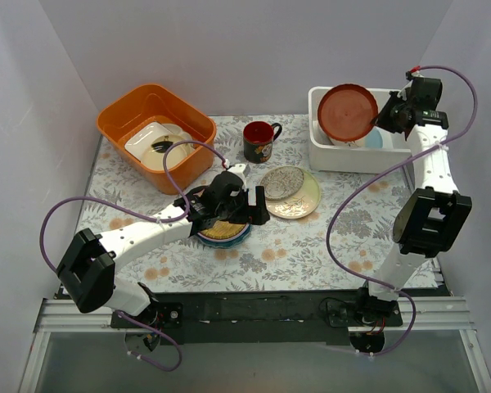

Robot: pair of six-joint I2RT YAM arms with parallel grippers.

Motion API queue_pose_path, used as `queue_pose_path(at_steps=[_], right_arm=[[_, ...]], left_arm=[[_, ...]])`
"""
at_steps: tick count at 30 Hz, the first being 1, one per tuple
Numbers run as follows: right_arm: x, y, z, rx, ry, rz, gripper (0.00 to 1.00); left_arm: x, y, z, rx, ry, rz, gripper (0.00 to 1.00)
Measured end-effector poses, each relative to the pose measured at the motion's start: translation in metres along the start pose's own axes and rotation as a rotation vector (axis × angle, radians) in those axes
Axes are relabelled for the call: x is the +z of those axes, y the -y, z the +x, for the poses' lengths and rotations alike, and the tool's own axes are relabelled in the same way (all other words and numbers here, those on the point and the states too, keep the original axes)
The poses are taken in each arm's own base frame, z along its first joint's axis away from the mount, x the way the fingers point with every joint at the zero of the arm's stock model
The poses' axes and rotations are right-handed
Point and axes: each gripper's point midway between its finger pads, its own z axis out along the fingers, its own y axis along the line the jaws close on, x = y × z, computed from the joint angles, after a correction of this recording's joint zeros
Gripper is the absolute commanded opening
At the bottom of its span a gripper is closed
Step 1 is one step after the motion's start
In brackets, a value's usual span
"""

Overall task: Place the plates into the plastic bin on the countertop
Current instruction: Place the plate in the plastic bin.

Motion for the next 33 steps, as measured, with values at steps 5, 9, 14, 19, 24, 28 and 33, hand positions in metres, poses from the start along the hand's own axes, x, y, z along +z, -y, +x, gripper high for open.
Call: queue_pose_path(at_steps=[5,9,14,19,24,28,33], right_arm=[[0.005,0.011,-0.006,0.018,0.011,0.015,0.01],[0.012,0.017,-0.004,0.031,0.003,0.022,0.01],[0.025,0.023,0.005,0.043,-0.023,0.030,0.01],[0.045,0.030,0.013,0.050,-0.053,0.038,0.01],[0.061,0.038,0.022,0.059,-0.084,0.048,0.01],[0.071,0.041,0.024,0.062,-0.095,0.051,0.01],[0.080,0.042,0.019,0.059,-0.093,0.049,0.01]], left_arm=[[0.001,-0.004,0.005,-0.004,-0.010,-0.007,0.98],[0.002,-0.004,0.006,-0.004,-0.011,-0.008,0.98],[0.003,-0.007,0.010,-0.008,-0.018,-0.014,0.98],[0.003,-0.010,0.014,-0.008,-0.027,-0.021,0.98],[0.004,-0.012,0.016,-0.009,-0.031,-0.024,0.98],[0.004,-0.012,0.016,-0.013,-0.032,-0.024,0.98],[0.004,-0.012,0.016,-0.015,-0.032,-0.024,0.98]])
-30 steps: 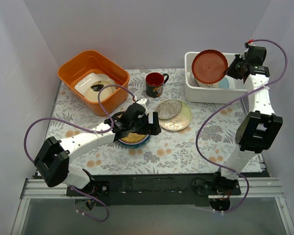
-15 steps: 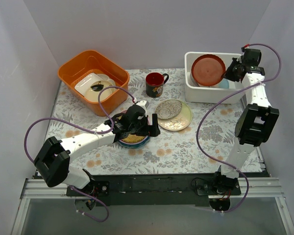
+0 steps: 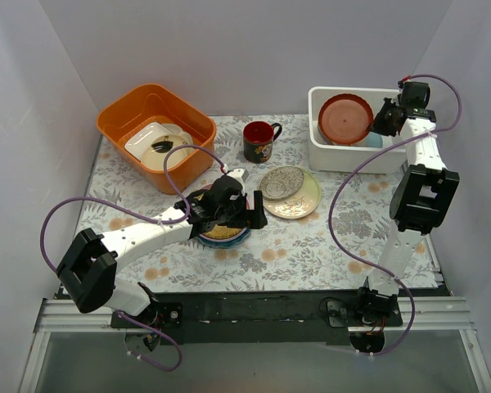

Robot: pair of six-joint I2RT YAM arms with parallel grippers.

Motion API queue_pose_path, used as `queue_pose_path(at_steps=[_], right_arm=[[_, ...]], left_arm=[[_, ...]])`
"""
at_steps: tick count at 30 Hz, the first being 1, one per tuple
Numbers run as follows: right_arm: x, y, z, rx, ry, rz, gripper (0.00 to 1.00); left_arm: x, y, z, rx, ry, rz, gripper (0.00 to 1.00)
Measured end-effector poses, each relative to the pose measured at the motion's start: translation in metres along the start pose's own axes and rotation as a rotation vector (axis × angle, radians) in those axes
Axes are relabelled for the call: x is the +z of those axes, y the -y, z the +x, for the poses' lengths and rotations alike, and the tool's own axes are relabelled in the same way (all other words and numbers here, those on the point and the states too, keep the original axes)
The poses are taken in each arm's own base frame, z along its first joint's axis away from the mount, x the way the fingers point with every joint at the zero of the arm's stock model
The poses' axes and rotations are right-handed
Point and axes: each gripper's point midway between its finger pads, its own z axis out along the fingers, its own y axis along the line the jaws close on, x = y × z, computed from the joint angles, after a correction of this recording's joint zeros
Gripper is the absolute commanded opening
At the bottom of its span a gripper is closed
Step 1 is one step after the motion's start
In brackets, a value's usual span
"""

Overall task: Place the plates into the plastic bin on the countertop
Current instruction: Place the plate in the plastic bin.

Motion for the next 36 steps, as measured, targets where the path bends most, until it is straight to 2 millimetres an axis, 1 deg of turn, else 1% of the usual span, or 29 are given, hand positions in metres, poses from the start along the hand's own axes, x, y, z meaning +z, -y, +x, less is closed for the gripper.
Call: queue_pose_path(at_steps=[11,17,19,20,22,23,25,26,28,29,31,32,35,36], right_arm=[[0.006,0.005,0.011,-0.007,-0.040,0.005,0.02],[0.008,0.006,0.014,-0.015,-0.050,0.007,0.07],[0.010,0.007,0.016,-0.015,-0.057,0.006,0.10],[0.011,0.008,0.017,-0.017,-0.061,0.006,0.18],[0.014,0.009,0.021,-0.018,-0.072,0.005,0.25],[0.015,0.010,0.022,-0.018,-0.076,0.005,0.33],[0.016,0.010,0.024,-0.018,-0.082,0.004,0.39],[0.015,0.010,0.024,-0.020,-0.085,0.003,0.45],[0.015,0.009,0.024,-0.022,-0.085,0.000,0.51],[0.015,0.009,0.024,-0.021,-0.085,-0.001,0.59],[0.016,0.010,0.025,-0.023,-0.085,-0.002,0.66],[0.016,0.010,0.026,-0.021,-0.081,-0.003,0.72],[0.012,0.011,0.033,-0.020,-0.080,-0.004,0.82],[0.009,0.010,0.036,-0.022,-0.079,-0.007,0.84]], left_arm=[[0.000,0.000,0.000,-0.003,0.000,0.000,0.98],[0.000,0.000,0.000,-0.004,0.000,0.000,0.98],[0.000,0.000,0.000,-0.004,-0.001,0.000,0.98],[0.000,0.000,0.000,-0.004,0.000,0.000,0.98],[0.000,0.000,0.001,-0.004,-0.002,-0.001,0.98],[0.000,-0.001,0.001,-0.004,-0.002,-0.002,0.98],[0.000,-0.001,0.002,-0.004,-0.004,-0.003,0.98],[0.001,-0.002,0.002,-0.004,-0.005,-0.004,0.98],[0.001,-0.002,0.003,-0.004,-0.007,-0.005,0.98],[0.001,-0.002,0.003,-0.004,-0.007,-0.006,0.98],[0.001,-0.002,0.003,-0.004,-0.007,-0.005,0.98],[0.001,-0.002,0.003,-0.004,-0.007,-0.005,0.98],[0.001,-0.002,0.003,-0.004,-0.007,-0.005,0.98],[0.001,-0.002,0.003,-0.004,-0.007,-0.005,0.98]])
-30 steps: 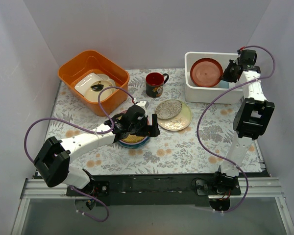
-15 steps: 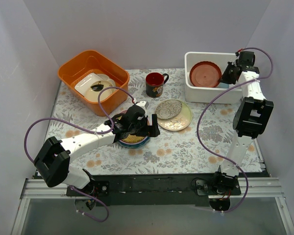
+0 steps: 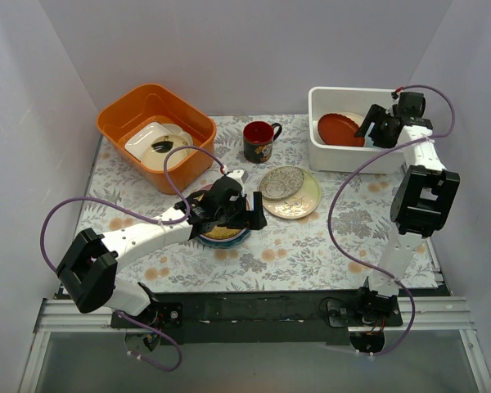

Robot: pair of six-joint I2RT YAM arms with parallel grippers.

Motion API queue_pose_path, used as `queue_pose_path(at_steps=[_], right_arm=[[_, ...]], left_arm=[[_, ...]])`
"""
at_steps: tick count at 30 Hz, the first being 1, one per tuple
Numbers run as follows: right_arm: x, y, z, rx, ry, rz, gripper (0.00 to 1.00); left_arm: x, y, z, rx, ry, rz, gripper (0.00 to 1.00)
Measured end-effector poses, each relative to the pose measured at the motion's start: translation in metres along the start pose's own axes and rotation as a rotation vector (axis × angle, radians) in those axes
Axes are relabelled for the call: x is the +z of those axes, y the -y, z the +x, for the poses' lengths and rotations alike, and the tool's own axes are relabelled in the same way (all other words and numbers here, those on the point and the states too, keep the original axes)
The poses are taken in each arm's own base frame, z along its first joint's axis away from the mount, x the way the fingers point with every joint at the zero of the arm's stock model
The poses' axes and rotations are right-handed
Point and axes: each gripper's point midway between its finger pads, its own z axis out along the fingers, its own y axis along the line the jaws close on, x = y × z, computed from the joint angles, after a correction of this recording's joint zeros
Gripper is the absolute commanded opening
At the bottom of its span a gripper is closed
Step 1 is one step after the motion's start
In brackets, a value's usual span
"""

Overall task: Place the plates into the plastic bin on the countertop
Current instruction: Place the plate in the plastic bin.

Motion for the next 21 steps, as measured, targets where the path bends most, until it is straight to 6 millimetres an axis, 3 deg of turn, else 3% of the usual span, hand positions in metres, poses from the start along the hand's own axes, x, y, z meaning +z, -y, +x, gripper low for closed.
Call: queue_pose_path(at_steps=[12,17,21], right_arm=[[-0.049,-0.035,-0.039,-0.055,0.175,-0.100,0.92],[-0.050,-0.051,-0.035,-0.074,0.166,-0.145,0.93],[-0.059,-0.080,-0.031,-0.118,0.166,-0.197,0.94]], left_arm=[[0.000,0.002,0.001,0.001,-0.008,0.009,0.98],[-0.001,0.002,0.002,0.004,-0.012,0.014,0.98],[-0.001,0.001,0.001,0.007,-0.011,0.013,0.98]])
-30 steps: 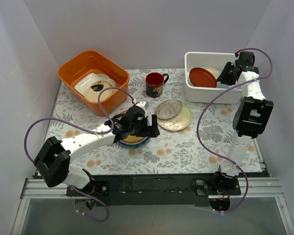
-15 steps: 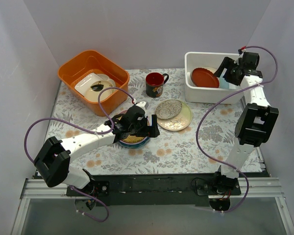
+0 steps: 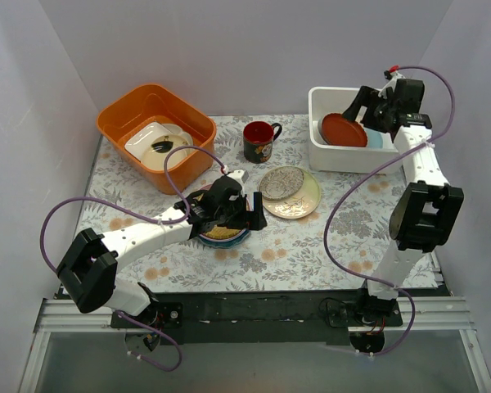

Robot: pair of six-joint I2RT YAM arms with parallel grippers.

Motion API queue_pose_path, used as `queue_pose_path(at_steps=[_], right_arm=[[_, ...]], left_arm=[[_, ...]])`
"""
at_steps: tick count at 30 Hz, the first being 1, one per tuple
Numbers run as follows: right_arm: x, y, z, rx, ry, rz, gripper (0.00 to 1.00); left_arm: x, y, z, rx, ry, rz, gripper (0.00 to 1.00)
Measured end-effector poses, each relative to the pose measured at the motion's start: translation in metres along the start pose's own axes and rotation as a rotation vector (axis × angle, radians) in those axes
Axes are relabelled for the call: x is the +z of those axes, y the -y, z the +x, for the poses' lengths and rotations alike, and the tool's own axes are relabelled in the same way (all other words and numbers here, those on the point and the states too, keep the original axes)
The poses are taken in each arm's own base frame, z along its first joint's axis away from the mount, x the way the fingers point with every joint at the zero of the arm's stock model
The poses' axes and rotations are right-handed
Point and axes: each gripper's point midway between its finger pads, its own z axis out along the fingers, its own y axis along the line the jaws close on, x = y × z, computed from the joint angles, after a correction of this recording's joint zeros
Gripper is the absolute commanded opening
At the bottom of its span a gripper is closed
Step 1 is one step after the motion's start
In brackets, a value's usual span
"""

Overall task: Place the plates into the plastic bin on the countertop
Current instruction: Place the plate in the plastic bin, then pick up the plate at the center of the board.

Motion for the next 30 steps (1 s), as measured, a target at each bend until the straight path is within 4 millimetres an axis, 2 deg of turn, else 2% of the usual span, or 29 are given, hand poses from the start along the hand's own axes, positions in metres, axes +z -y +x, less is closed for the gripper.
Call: queue_pose_path(at_steps=[3,8,11,15,23,30], right_arm=[[-0.011,-0.034,0.000,-0.043,0.010,-0.057,0.95],[-0.042,-0.099,0.004,-0.125,0.040,-0.184,0.95],[-0.054,-0.128,0.019,-0.161,0.030,-0.248,0.95],[-0.056,-0.148,0.044,-0.182,-0.016,-0.299,0.95],[-0.044,-0.155,0.115,-0.176,-0.168,-0.333,0.93],[-0.043,-0.186,0.178,-0.202,-0.285,-0.400,0.91]], left_arm=[[0.000,-0.002,-0.001,0.002,0.000,-0.002,0.98],[0.000,-0.010,-0.007,-0.004,0.002,-0.006,0.98],[0.000,-0.019,-0.014,-0.019,0.010,-0.016,0.98],[-0.001,-0.032,-0.023,-0.044,0.018,-0.027,0.98],[-0.005,-0.066,-0.040,-0.097,0.039,-0.085,0.98],[-0.012,-0.090,-0.044,-0.141,0.040,-0.144,0.98]])
